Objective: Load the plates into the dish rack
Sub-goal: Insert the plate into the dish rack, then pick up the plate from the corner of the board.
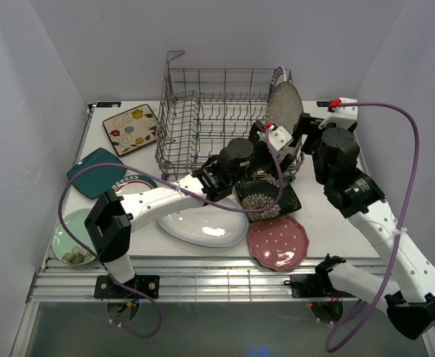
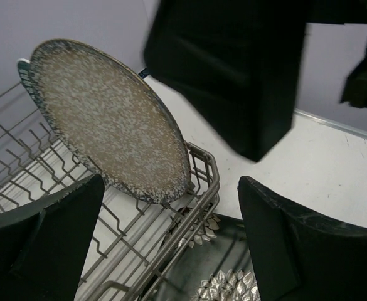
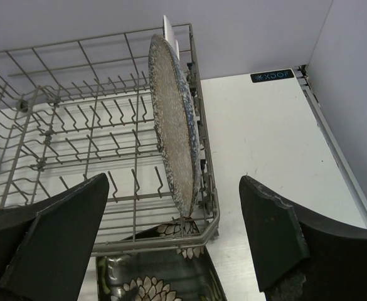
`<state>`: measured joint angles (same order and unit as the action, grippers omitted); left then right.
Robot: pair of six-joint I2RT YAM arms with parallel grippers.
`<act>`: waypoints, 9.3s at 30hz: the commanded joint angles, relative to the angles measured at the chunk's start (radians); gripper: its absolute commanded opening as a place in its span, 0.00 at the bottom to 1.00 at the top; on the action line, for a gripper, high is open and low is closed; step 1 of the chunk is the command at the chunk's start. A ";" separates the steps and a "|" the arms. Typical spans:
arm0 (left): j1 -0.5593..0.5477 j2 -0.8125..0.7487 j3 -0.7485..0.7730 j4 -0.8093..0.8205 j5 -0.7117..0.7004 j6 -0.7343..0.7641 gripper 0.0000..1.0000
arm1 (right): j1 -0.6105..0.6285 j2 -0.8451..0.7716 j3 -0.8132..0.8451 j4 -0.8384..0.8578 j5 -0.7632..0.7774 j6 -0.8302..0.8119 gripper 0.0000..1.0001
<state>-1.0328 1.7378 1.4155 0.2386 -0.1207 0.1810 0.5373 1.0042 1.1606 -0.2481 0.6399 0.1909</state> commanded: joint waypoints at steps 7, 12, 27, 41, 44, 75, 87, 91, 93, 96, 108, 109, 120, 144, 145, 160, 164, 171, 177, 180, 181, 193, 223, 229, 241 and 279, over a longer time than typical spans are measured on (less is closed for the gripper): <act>0.005 -0.230 -0.111 0.015 -0.004 0.001 0.98 | 0.000 -0.179 -0.111 0.040 -0.016 0.108 0.90; 0.007 -0.322 -0.161 0.013 -0.014 0.026 0.98 | 0.000 -0.237 -0.193 0.026 -0.042 0.177 0.90; 0.048 -0.532 -0.349 0.008 -0.112 0.089 0.98 | 0.000 -0.305 -0.409 -0.077 -0.101 0.430 0.90; 0.097 -0.584 -0.457 0.057 -0.174 0.121 0.98 | 0.000 -0.435 -0.613 -0.143 -0.206 0.619 1.00; 0.114 -0.586 -0.478 0.088 -0.175 0.123 0.98 | 0.000 -0.432 -0.628 -0.163 -0.218 0.663 0.89; 0.122 -0.497 -0.501 -0.145 0.348 0.244 0.98 | -0.011 -0.524 -0.831 -0.188 -0.178 0.981 0.71; 0.122 -0.494 -0.515 -0.131 0.357 0.249 0.98 | -0.034 -0.441 -0.848 -0.112 -0.178 0.973 0.66; 0.122 -0.494 -0.517 -0.128 0.355 0.253 0.98 | -0.054 -0.429 -0.868 -0.062 -0.197 0.954 0.66; 0.122 -0.492 -0.518 -0.130 0.357 0.253 0.98 | -0.071 -0.412 -0.866 -0.048 -0.204 0.947 0.66; 0.122 -0.489 -0.517 -0.130 0.357 0.255 0.98 | -0.102 -0.383 -0.866 -0.017 -0.227 0.920 0.65; 0.122 -0.463 -0.517 -0.124 0.343 0.256 0.98 | -0.232 -0.263 -0.895 0.136 -0.364 0.852 0.56; 0.122 -0.462 -0.517 -0.122 0.342 0.258 0.98 | -0.237 -0.250 -0.897 0.148 -0.373 0.852 0.55; 0.122 -0.446 -0.520 -0.117 0.334 0.261 0.98 | -0.240 -0.204 -0.898 0.227 -0.425 0.857 0.51; 0.122 -0.457 -0.517 -0.120 0.337 0.256 0.98 | -0.240 -0.326 -0.926 0.167 -0.448 0.889 0.08; 0.122 -0.457 -0.518 -0.120 0.337 0.255 0.98 | -0.240 -0.332 -0.924 0.158 -0.444 0.891 0.08; 0.122 -0.460 -0.506 -0.134 0.329 0.244 0.98 | -0.240 -0.458 -0.869 -0.039 -0.401 0.917 0.08; 0.122 -0.454 -0.503 -0.136 0.328 0.245 0.98 | -0.240 -0.493 -0.840 -0.088 -0.396 0.907 0.08; 0.122 -0.454 -0.497 -0.143 0.322 0.241 0.98 | -0.240 -0.498 -0.797 -0.143 -0.404 0.894 0.08; 0.122 -0.452 -0.495 -0.144 0.314 0.241 0.98 | -0.240 -0.496 -0.740 -0.215 -0.413 0.875 0.08; 0.122 -0.443 -0.494 -0.144 0.313 0.241 0.98 | -0.240 -0.504 -0.688 -0.295 -0.385 0.868 0.08; 0.122 -0.440 -0.492 -0.144 0.311 0.241 0.98 | -0.240 -0.509 -0.671 -0.309 -0.384 0.866 0.08; 0.122 -0.432 -0.490 -0.147 0.309 0.242 0.98 | -0.240 -0.558 -0.567 -0.437 -0.353 0.837 0.08; -0.122 -0.244 -0.256 -0.338 0.388 0.141 0.98 | -0.240 -0.555 -0.435 -0.525 -0.263 0.840 0.08; -0.197 -0.143 -0.185 -0.375 0.328 0.127 0.98 | -0.240 -0.550 -0.438 -0.517 -0.264 0.846 0.08; -0.245 -0.018 -0.167 -0.346 0.283 0.066 0.95 | -0.238 -0.552 -0.449 -0.508 -0.261 0.846 0.08; -0.305 -0.050 -0.139 -0.346 0.168 0.066 0.47 | -0.240 -0.596 -0.361 -0.585 -0.235 0.872 0.08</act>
<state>-1.3296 1.7794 1.2289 -0.1059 0.0601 0.2466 0.2951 0.4385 0.7036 -0.9398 0.3836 1.0061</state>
